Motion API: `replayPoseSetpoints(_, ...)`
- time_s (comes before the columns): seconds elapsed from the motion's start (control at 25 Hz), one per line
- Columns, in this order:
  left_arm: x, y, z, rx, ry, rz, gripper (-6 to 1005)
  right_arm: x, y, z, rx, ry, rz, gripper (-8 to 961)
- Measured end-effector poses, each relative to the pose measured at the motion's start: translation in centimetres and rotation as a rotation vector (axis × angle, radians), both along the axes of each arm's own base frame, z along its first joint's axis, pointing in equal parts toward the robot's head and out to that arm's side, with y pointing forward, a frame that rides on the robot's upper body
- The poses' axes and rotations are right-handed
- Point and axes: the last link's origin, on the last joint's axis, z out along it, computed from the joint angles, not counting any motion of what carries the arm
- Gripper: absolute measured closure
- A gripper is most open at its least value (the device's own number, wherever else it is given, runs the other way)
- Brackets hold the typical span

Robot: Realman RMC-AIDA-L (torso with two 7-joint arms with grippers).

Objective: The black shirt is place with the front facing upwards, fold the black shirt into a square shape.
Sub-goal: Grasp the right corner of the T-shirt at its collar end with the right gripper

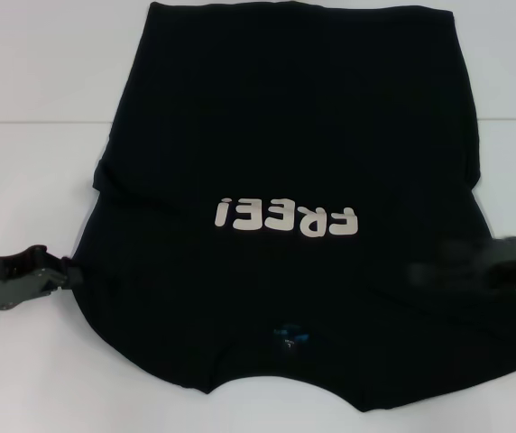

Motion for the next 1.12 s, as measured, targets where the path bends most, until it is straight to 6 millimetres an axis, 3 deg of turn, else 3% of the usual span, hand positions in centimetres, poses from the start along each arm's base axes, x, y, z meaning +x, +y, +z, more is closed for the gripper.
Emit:
replayPoseSetpoints(0.28, 0.1, 0.0, 0.9, 0.009, 0.040, -0.085, 987, -0.2, -0.6, 6.5, -0.176, -0.108, -0.505, 36)
replayPoseSetpoints(0.4, 0.2, 0.1, 1.0, 0.016, 0.044, -0.100, 987, -0.1, -0.7, 7.0, -0.197, -0.159, -0.581, 37)
replayPoseSetpoints(0.72, 0.6, 0.4, 0.8, 0.018, 0.044, -0.123, 988, 0.9, -0.1, 5.8, -0.226, -0.310, -0.666, 38)
replayPoseSetpoints(1.12, 0.5, 0.4, 0.7, 0.020, 0.044, -0.120, 988, 1.8, 0.1, 4.3, -0.234, -0.327, -0.671, 38)
